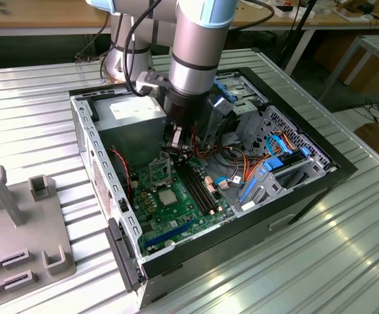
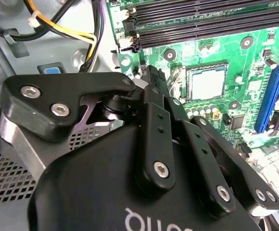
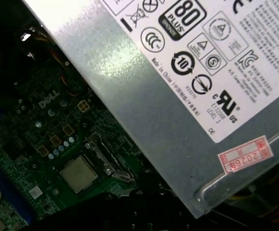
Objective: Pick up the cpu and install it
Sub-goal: 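Close the cpu cover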
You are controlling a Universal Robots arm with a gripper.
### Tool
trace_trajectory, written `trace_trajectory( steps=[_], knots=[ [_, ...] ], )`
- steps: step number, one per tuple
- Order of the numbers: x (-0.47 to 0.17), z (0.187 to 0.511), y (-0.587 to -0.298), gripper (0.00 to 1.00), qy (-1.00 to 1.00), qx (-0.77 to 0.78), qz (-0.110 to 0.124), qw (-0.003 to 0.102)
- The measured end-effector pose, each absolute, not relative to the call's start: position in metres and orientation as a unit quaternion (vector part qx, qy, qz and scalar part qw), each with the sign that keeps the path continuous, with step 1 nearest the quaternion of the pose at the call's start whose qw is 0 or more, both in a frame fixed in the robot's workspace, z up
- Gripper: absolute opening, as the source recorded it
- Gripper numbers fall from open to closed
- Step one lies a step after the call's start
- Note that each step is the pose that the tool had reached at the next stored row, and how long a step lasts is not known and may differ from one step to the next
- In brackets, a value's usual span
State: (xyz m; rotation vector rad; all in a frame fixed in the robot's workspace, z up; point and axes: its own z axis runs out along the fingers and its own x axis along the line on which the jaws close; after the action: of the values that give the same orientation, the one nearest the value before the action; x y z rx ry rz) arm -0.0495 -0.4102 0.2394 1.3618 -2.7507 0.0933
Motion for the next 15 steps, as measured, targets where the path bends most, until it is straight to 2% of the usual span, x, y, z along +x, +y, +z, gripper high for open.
trace_trajectory(
  steps=[15],
  knots=[
    [-0.0516,0.2463,-0.4102,0.11,-0.890,0.454,0.021,0.031]
  ],
)
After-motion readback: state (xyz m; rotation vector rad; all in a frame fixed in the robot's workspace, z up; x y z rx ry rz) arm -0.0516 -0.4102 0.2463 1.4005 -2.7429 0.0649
